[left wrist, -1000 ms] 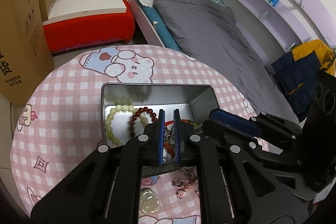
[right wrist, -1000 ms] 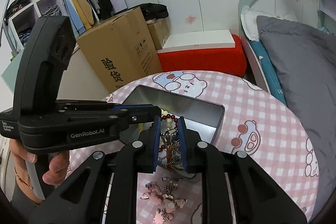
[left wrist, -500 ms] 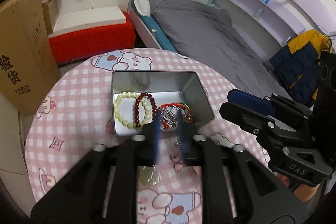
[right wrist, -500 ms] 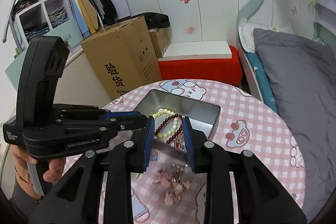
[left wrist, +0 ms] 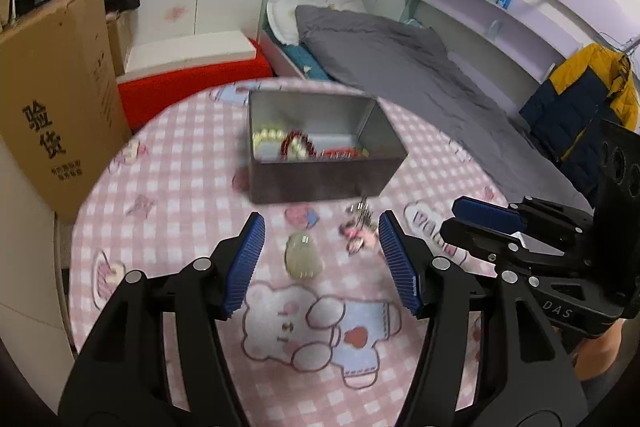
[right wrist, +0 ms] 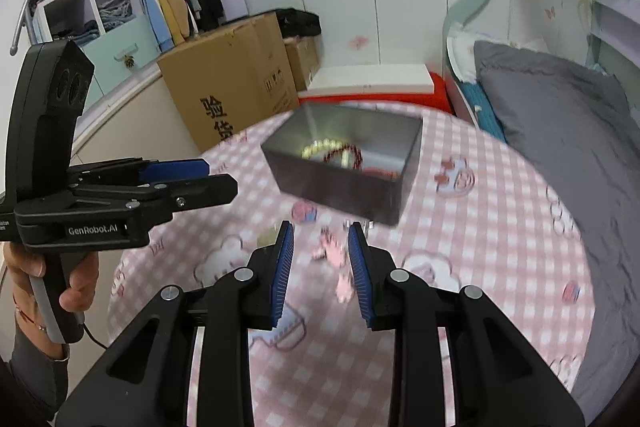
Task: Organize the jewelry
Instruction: 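Grasp the pale green jade pendant with the left tool while the right tool grasps a pink charm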
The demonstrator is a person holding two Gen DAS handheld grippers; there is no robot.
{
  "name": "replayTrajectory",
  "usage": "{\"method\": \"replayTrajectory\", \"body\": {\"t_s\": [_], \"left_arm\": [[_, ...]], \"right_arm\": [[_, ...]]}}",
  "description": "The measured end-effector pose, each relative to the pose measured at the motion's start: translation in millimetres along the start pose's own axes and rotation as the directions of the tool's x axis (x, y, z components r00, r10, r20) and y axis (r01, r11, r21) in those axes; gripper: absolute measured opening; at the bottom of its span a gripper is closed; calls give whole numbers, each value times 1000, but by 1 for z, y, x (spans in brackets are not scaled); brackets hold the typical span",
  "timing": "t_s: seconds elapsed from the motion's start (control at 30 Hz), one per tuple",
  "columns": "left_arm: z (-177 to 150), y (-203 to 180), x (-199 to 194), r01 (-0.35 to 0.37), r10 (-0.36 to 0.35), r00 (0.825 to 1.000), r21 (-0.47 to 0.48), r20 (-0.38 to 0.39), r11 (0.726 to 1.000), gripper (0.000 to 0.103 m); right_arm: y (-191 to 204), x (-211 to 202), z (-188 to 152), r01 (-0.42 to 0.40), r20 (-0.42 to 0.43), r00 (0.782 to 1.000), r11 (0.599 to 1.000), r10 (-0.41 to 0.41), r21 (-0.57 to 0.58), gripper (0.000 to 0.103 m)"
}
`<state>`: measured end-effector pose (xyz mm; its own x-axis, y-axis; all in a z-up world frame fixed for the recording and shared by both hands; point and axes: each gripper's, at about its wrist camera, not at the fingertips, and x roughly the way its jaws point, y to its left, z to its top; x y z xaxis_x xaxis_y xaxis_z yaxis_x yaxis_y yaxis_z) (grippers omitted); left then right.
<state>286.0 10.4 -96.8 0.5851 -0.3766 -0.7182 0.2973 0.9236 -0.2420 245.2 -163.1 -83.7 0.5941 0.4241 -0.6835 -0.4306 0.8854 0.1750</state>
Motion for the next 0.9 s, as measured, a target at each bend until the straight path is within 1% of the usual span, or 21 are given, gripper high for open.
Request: {"method": "replayTrajectory", "body": {"t_s": [0.1,0.3,0.37,0.4,0.57,0.63,0.7,0.77,0.8,0.9], "left_arm": [[-11,4,10,-10,10,1000,-3,-27,1000,59],[-29,1,34,-33,33,997,6,-73,999,59],[-33,0,42,-52,53,995,15,-83,999,59],[-33,-1,46,-65,67,994,22,-86,998,59],[-34,-1,67,-84,86,990,30,-110,996,59],[-35,-3,70,-98,102,989,44,-102,994,58],[-33,-7,72,-115,121,988,63,-97,991,52],[-31,-7,75,-127,134,987,77,-94,989,33],[-31,-8,76,-134,142,986,85,-92,987,31],[-32,-7,76,-138,144,987,84,-76,987,30]], "right_arm": [[-1,7,-13,28,-24,999,1000,-28,0,28],[-7,23,-37,39,-67,997,999,-37,30,30],[-7,28,-42,51,-76,996,998,-48,31,31],[-7,29,-45,52,-81,996,998,-49,32,31],[-8,37,-52,64,-97,993,997,-60,33,33],[-9,39,-53,67,-99,993,997,-63,33,34],[-10,41,-53,68,-99,993,997,-65,33,35],[-10,43,-53,76,-101,992,997,-73,25,37],[-9,44,-53,78,-102,992,997,-76,21,37],[-7,47,-52,78,-101,992,997,-76,17,38]]}}
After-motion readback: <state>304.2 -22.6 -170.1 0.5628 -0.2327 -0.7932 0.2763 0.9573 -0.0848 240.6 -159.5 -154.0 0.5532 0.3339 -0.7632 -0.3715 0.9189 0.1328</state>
